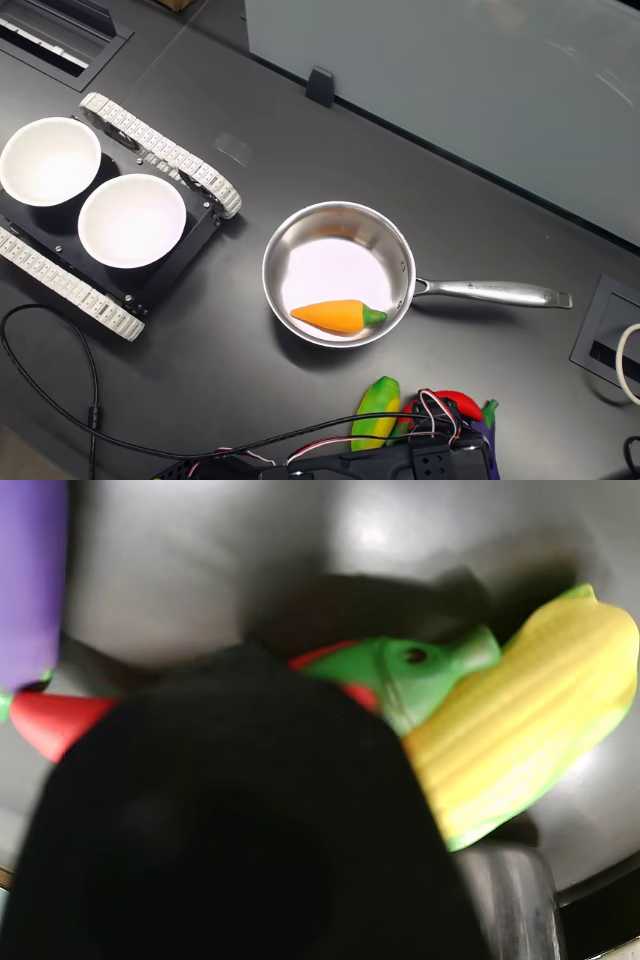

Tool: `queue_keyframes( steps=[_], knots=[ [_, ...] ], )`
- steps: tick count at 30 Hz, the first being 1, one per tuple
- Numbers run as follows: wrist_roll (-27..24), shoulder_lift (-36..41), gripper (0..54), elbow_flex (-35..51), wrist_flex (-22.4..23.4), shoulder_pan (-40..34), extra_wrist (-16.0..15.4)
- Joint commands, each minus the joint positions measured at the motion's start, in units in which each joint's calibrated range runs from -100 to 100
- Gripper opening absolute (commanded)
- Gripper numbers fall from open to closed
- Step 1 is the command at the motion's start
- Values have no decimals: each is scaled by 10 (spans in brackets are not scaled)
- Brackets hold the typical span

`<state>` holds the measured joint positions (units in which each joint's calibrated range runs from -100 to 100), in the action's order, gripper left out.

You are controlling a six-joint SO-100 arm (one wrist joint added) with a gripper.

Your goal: Pick up the chilli and place them in the pan

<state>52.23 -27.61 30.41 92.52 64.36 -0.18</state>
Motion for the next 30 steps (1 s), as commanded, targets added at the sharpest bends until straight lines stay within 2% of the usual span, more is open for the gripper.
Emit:
queue_keyframes(
  steps=[1,5,8,14,24,30],
  knots=[
    [3,4,57,19,4,14,19],
    [5,10,3,15,5,19,19],
    [2,21,1,14,4,28,13],
    [-12,48,1,17,3,47,-19],
    [-48,87,0,66,29,89,-103],
    [-95,123,0,101,40,109,-154]
  ],
)
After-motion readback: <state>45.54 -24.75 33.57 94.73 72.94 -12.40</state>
